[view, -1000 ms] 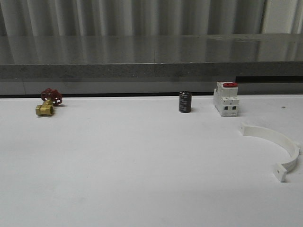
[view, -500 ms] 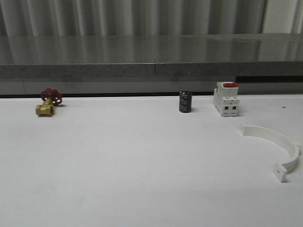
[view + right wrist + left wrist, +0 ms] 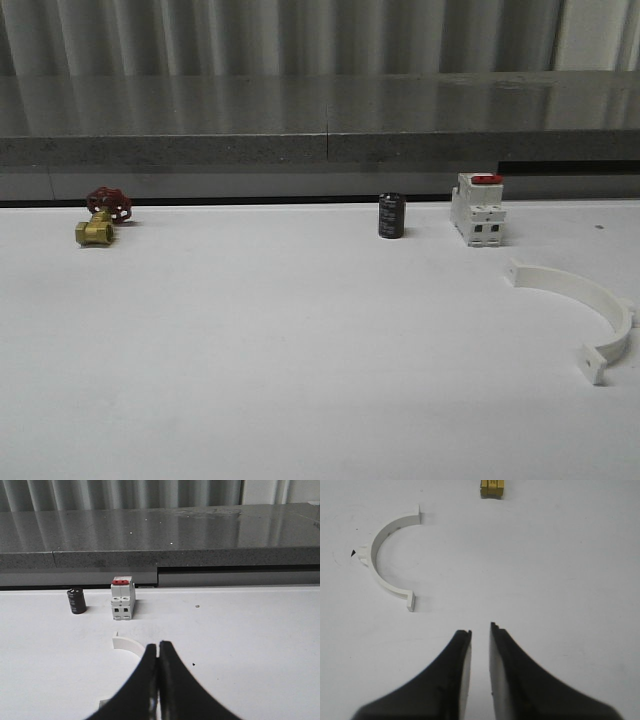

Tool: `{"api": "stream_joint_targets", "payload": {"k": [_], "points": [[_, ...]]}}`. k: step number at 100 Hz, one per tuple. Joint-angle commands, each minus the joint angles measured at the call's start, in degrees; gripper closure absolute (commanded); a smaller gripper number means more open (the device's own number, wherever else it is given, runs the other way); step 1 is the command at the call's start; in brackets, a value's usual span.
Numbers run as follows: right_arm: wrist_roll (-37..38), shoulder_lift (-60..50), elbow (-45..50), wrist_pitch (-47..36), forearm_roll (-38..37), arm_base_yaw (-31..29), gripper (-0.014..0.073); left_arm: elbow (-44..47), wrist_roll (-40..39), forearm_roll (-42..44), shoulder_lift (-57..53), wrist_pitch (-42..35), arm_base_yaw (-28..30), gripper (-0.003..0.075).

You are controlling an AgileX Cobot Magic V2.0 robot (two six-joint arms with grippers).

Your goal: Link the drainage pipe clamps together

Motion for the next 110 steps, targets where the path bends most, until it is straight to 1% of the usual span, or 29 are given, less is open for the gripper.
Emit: {"api": "stream_joint_targets", "payload": {"k": [1, 7, 12, 17, 21, 39, 50, 67, 90, 98, 110], "points": [[-0.45, -1.13, -0.92, -4.72, 0.2, -0.28, 0.0661, -2.04, -0.01, -1.1, -0.07, -2.4, 0.11, 0.0388], [-0.45, -1.13, -0.92, -4.72, 0.2, -0.28, 0.0661, -2.04, -0.01, -1.1, -0.07, -2.27, 0.11, 0.0258], [-0.45, -1.13, -0.92, -4.72, 0.2, -0.28, 0.0661, -2.04, -0.01, -1.34, -0.07, -2.39, 0.11, 0.0172], [-0.45, -1.13, -0.92, -4.72, 0.2, -0.28, 0.0661, -2.04, -0.01, -1.35, -0.07, -2.39, 0.11, 0.0115], [-0.45, -1.13, -0.92, -4.72, 0.2, -0.28, 0.0661, -2.04, -0.01, -1.68, -0.07, -2.39, 0.11, 0.0093], [-0.45, -1.13, -0.92, -4.72, 0.2, -0.28, 0.0661, -2.25, -0.01, -2.27, 0.46, -2.99, 0.11, 0.0094], [-0.45, -1.13, -0.92, -4.72, 0.2, -0.28, 0.0661, -5.37, -0.01, -0.36, 3.32, -2.34, 0.22, 0.0094], [-0.45, -1.13, -0.92, -4.72, 0.2, -0.28, 0.0661, -13.67, -0.01, 1.03, 12.9, 0.71, 0.22, 0.0101], [-0.45, -1.13, -0.92, -4.72, 0.2, -0.28, 0.0661, -23.82, -0.01, 4.26, 25.79, 0.97, 0.22, 0.0101], [-0.45, -1.13, -0.92, -4.72, 0.2, -0.28, 0.0661, -27.59, 1.14, 4.42, 30.39, 3.52, 1.51, 0.0101], [-0.45, -1.13, -0.92, -4.72, 0.2, -0.28, 0.0661, -31.83, 3.21, 4.21, 36.11, 6.49, 5.04, 0.0101]]}}
